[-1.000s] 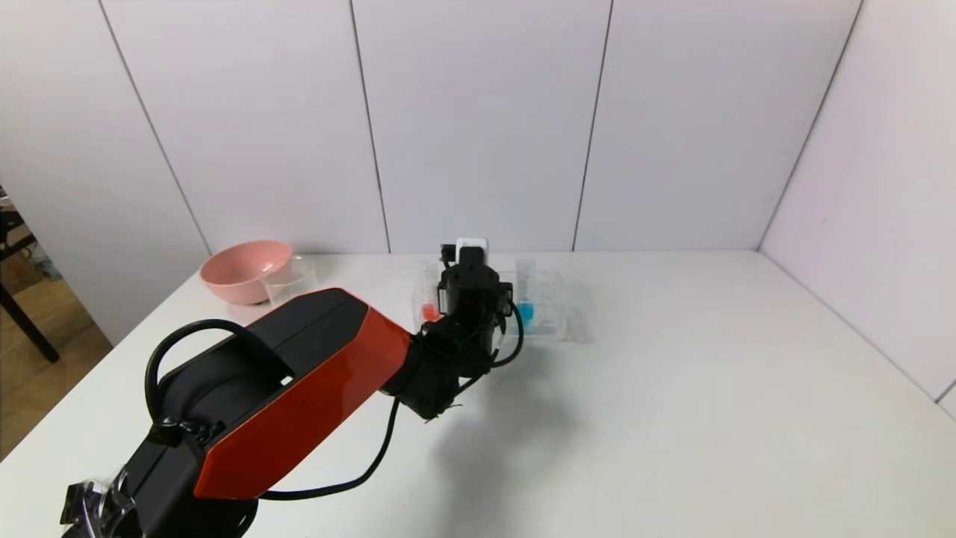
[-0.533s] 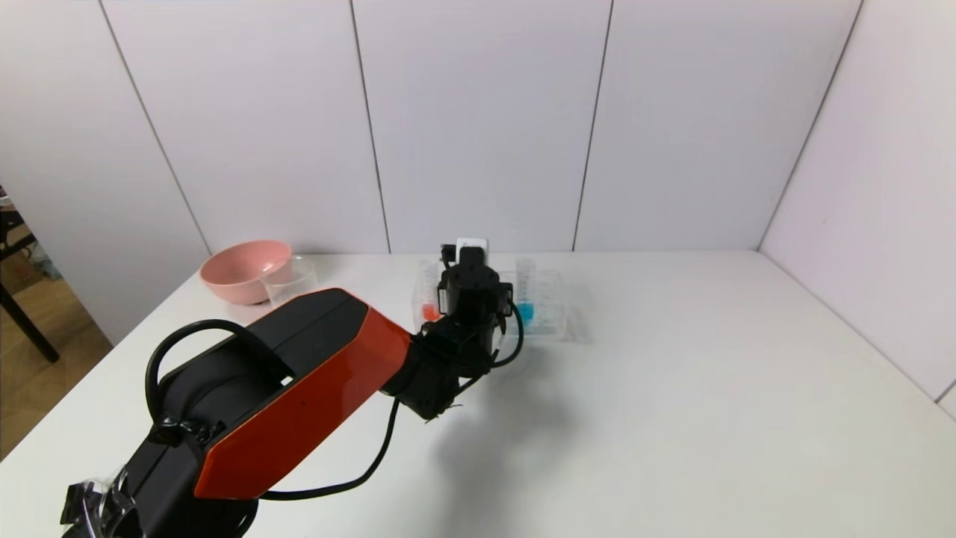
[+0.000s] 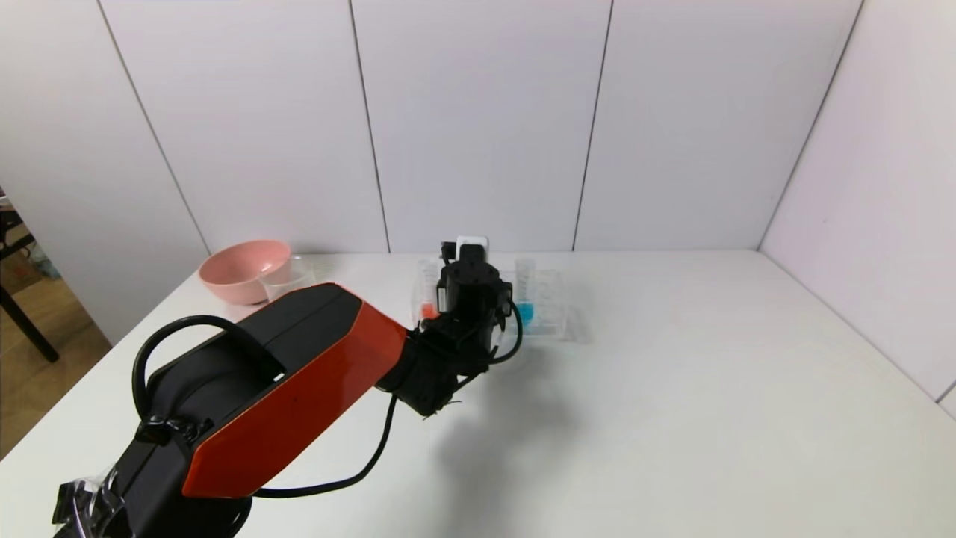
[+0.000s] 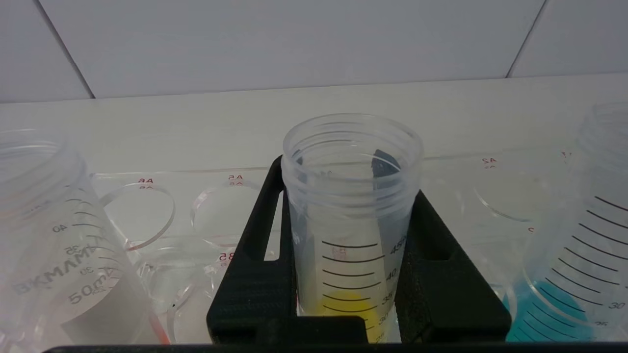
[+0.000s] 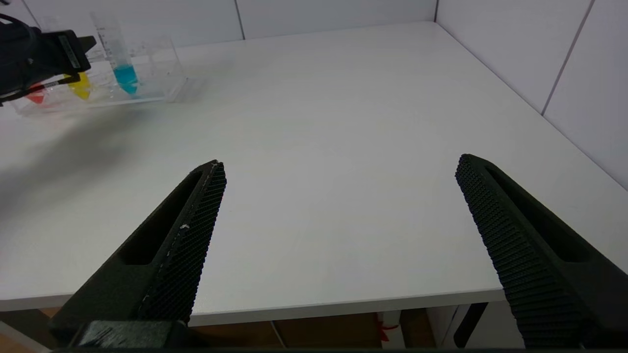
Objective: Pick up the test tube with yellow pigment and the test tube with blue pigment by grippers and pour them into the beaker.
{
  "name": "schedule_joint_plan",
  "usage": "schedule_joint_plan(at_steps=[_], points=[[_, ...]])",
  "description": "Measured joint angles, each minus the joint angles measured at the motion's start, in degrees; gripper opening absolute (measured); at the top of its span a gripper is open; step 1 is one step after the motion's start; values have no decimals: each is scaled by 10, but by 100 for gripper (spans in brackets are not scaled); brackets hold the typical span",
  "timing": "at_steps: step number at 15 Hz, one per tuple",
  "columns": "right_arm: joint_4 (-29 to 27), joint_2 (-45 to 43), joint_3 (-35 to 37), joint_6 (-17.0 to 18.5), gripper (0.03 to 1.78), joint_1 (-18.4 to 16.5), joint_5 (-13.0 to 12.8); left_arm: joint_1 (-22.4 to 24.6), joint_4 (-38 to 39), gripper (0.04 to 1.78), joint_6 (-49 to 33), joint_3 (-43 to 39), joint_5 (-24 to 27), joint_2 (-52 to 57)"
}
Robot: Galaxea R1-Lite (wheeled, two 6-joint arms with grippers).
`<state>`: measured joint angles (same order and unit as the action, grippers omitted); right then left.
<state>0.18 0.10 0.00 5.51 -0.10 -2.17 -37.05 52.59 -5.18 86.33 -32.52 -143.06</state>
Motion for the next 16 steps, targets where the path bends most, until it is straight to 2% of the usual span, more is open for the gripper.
schedule_joint_plan(at_steps=[16], points=[[0,0,0,0,171,0,0,-23,-94,54,2,0,-4,114]])
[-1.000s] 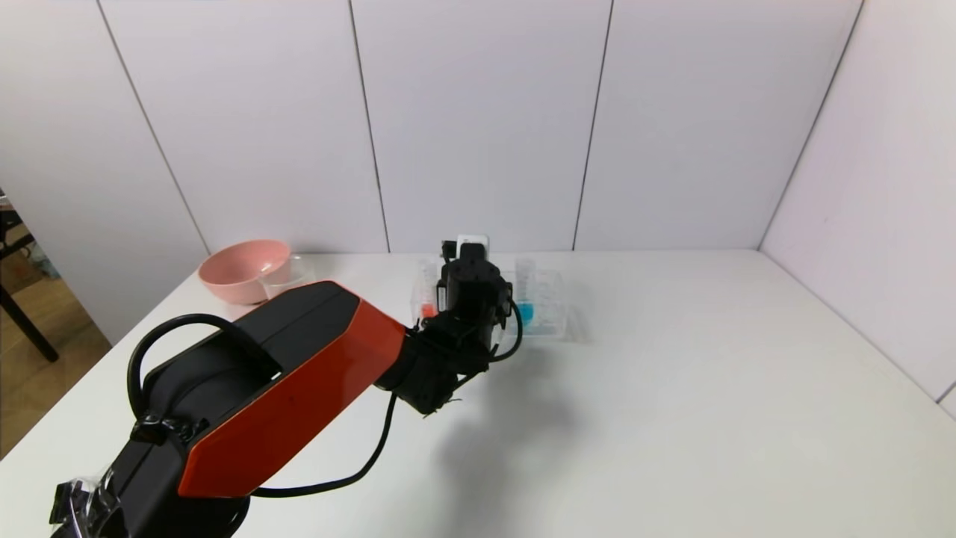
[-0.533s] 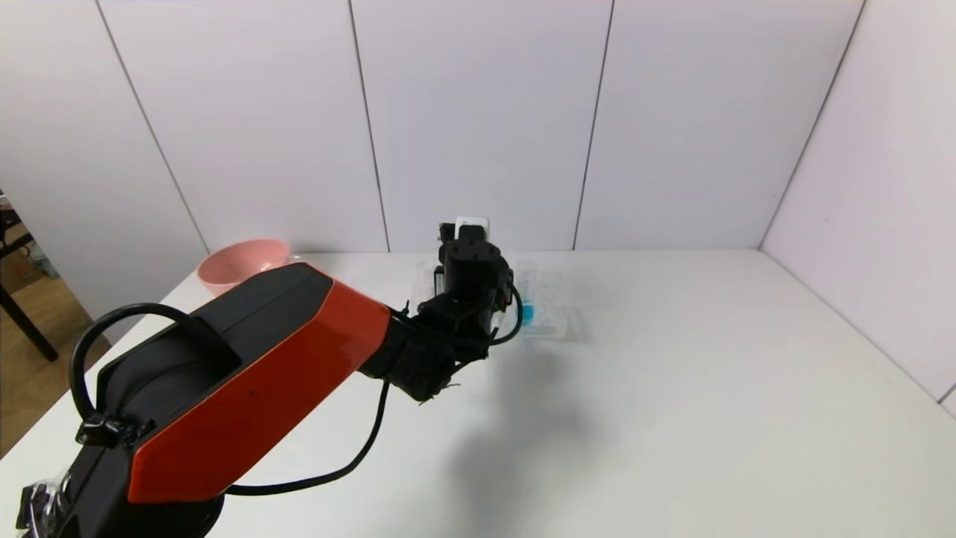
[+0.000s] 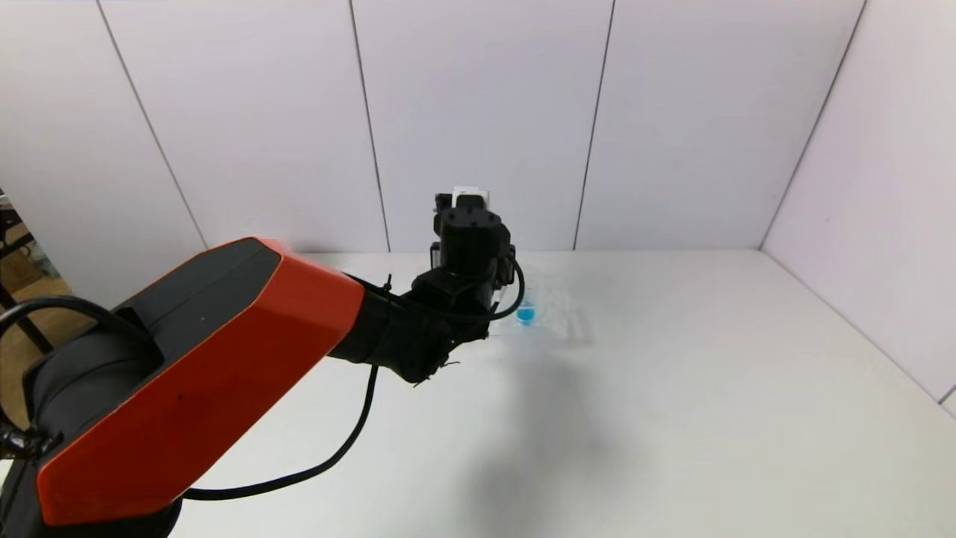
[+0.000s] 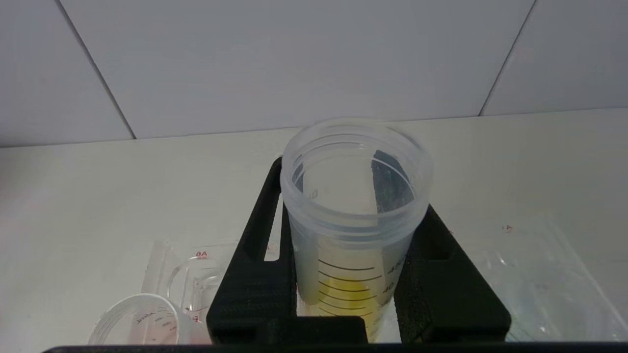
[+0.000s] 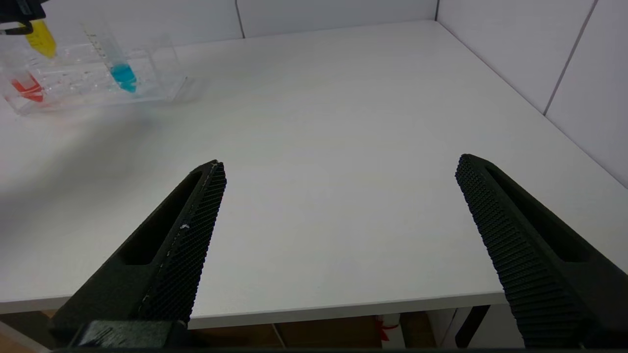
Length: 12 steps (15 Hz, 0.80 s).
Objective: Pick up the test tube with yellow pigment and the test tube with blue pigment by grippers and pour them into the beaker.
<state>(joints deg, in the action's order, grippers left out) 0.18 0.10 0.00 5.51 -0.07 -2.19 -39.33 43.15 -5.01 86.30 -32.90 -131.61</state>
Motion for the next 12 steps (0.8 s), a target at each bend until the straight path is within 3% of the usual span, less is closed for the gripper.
schedule_joint_plan(at_steps=[12], points=[[0,0,0,0,171,0,0,9,-66,54,1,1,2,84]])
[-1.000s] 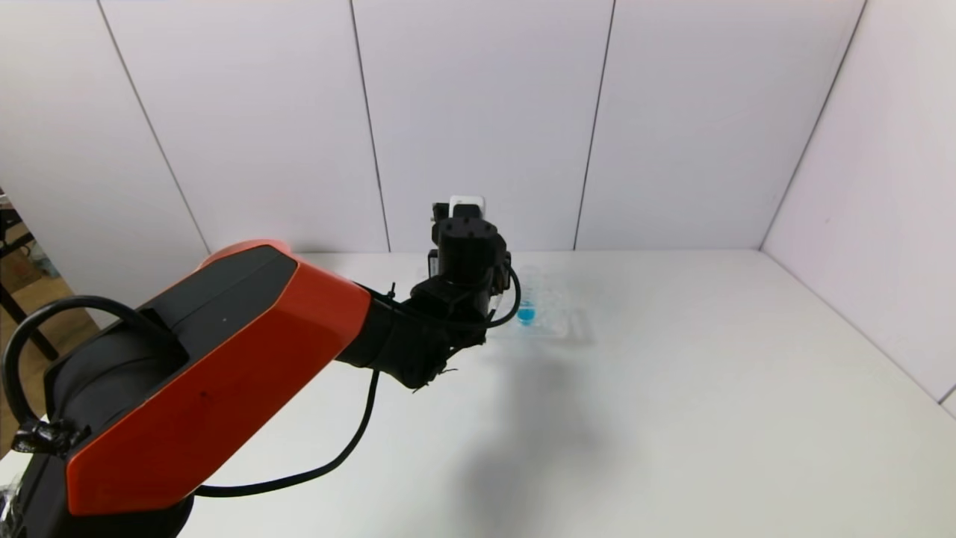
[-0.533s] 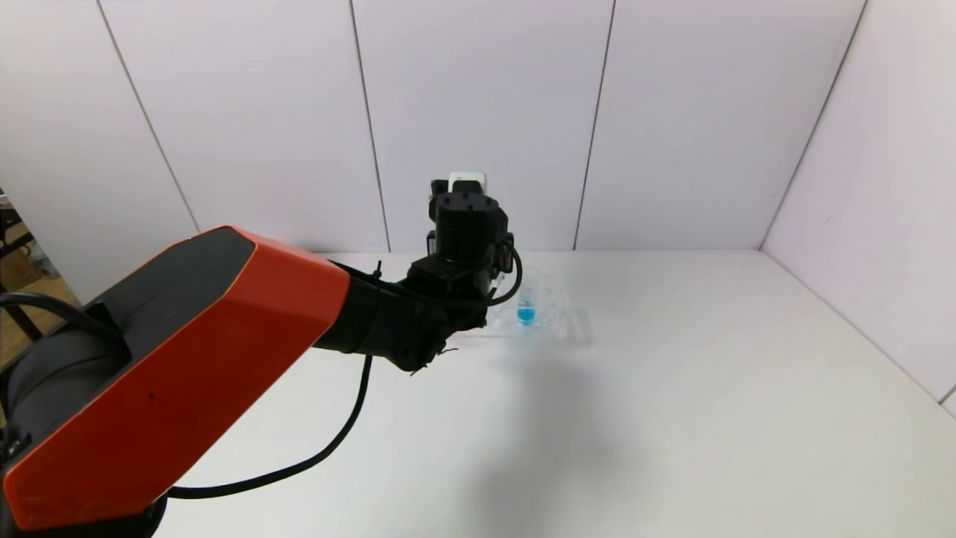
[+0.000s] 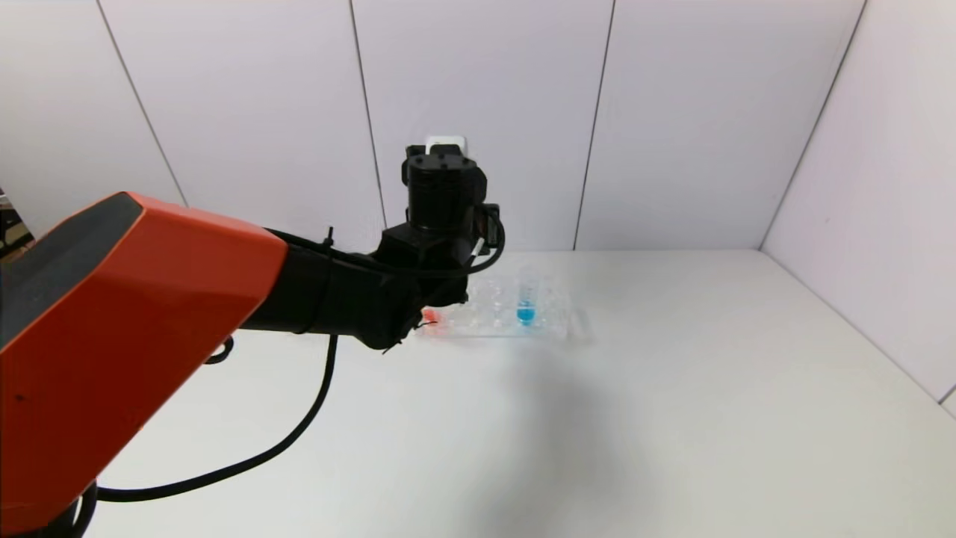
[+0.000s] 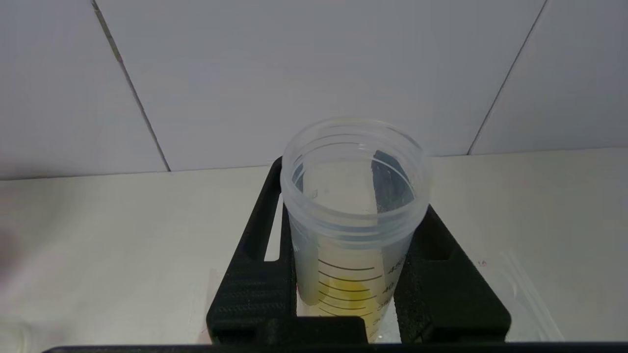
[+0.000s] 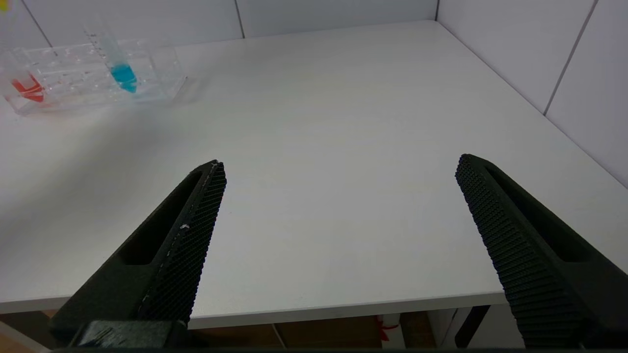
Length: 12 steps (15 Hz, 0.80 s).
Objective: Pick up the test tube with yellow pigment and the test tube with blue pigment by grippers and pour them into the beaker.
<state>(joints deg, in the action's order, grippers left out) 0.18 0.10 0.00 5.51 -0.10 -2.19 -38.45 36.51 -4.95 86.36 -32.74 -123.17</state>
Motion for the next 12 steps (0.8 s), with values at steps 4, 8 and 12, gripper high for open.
schedule_joint_plan(at_steps=[4,8,12], points=[[0,0,0,0,171,0,0,28,-2,54,0,-42,1,56],[0,0,0,0,171,0,0,84,0,54,-1,-109,25,116],[0,0,0,0,171,0,0,154,6,54,-6,-172,55,161]])
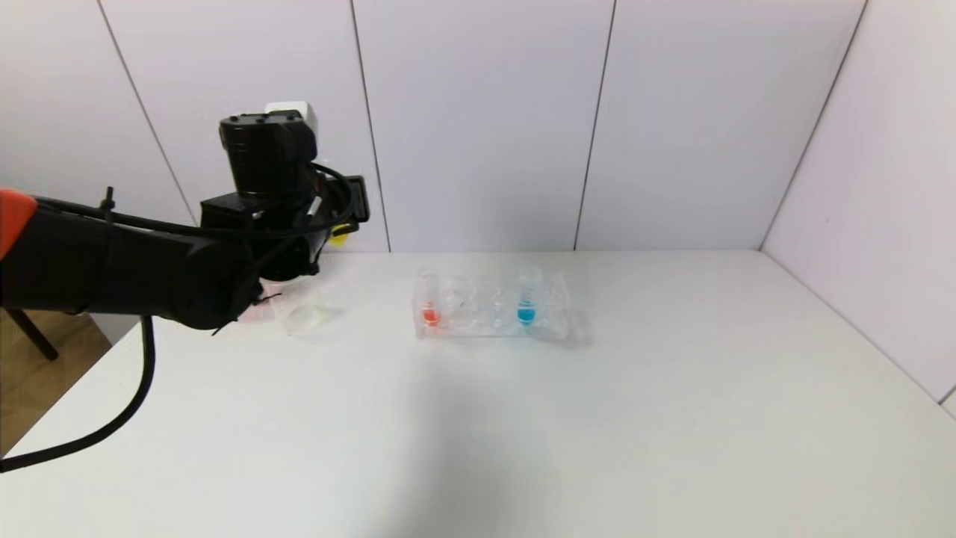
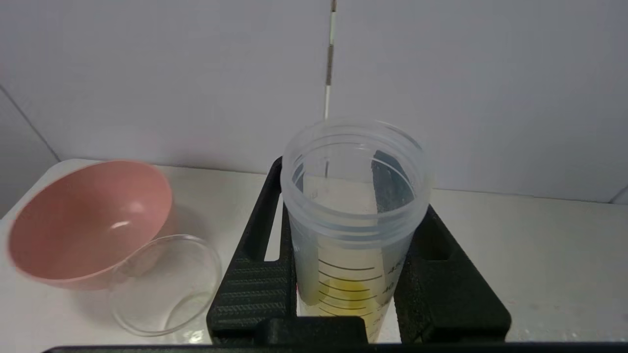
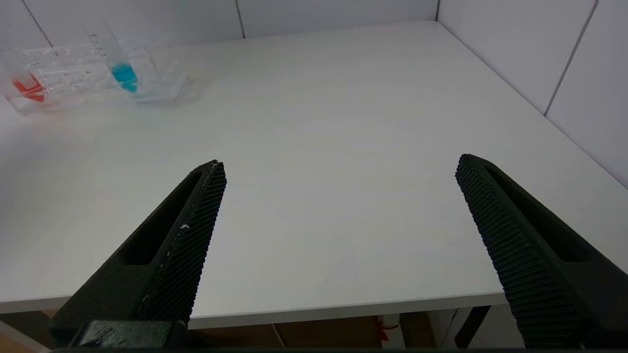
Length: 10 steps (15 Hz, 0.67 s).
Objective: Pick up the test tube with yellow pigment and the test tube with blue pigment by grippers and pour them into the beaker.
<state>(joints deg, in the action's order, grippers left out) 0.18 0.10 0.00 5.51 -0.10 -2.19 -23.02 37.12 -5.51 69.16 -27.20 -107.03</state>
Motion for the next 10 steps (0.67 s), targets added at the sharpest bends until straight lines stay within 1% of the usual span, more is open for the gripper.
schedule_joint_plan(at_steps=[5,10], points=[[0,0,0,0,171,0,0,98,5,54,-6,-65,47,37],[0,0,0,0,171,0,0,193,40,54,-7,-118,94,52]])
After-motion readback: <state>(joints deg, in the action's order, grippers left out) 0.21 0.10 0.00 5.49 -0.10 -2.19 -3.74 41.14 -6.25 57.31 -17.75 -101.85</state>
